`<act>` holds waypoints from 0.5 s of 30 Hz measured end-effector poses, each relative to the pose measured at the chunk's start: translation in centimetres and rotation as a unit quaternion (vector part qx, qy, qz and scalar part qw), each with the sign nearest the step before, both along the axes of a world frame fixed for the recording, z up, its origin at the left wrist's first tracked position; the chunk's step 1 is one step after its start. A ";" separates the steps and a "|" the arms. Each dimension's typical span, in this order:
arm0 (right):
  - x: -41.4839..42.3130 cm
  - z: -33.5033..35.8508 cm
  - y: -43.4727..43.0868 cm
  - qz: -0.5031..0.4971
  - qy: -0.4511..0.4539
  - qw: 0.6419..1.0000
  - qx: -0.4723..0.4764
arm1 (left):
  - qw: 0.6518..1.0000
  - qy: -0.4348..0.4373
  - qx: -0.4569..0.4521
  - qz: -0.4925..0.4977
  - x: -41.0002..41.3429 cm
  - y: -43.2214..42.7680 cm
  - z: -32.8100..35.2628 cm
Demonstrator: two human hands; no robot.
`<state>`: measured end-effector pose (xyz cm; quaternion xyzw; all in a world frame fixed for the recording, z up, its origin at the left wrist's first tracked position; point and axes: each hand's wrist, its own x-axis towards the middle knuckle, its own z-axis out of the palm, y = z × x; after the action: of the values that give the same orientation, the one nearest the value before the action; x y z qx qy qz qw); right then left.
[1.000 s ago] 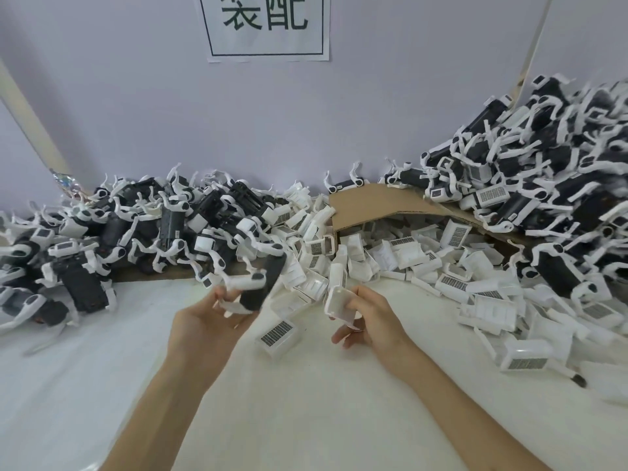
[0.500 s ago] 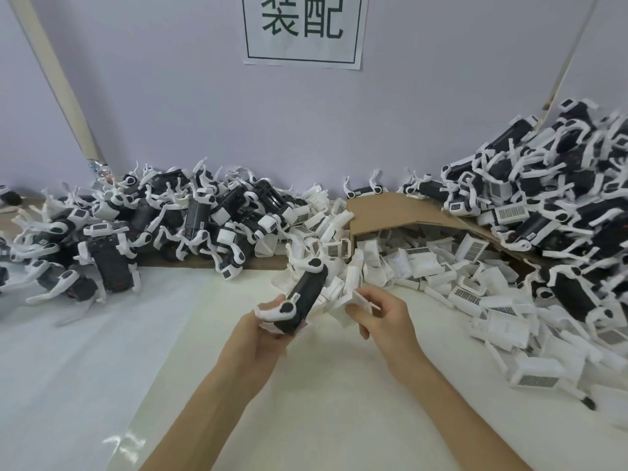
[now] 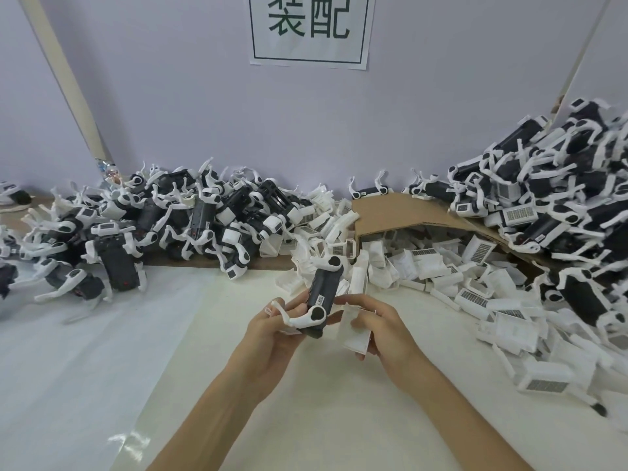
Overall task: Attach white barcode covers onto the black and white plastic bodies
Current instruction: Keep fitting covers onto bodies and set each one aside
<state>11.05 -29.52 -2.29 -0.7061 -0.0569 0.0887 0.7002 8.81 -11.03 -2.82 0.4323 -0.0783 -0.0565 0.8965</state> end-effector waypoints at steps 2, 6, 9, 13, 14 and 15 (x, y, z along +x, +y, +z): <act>0.0 0.1 -0.1 -0.003 0.006 1.000 0.019 | 1.000 0.001 0.004 0.005 0.1 0.0 -0.1; -0.2 0.5 0.1 0.059 0.068 0.985 0.148 | 1.000 -0.006 0.025 0.013 0.2 -0.2 -0.2; -0.4 0.6 0.2 0.096 0.065 0.978 0.175 | 0.999 -0.016 0.048 0.011 0.0 -0.2 -0.2; -0.4 0.2 0.5 0.066 0.017 0.986 0.150 | 0.996 -0.028 0.085 0.000 -0.2 -0.1 -0.3; -0.3 0.1 0.5 0.045 0.008 0.987 0.152 | 0.996 -0.027 0.081 0.000 -0.2 -0.1 -0.2; -0.3 0.1 0.4 0.027 0.001 0.987 0.158 | 0.997 -0.025 0.074 -0.001 -0.2 -0.1 -0.2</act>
<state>10.77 -29.12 -2.16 -0.5847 -0.0890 0.0980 0.8004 8.61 -11.12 -3.02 0.4988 -0.0969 -0.0519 0.8597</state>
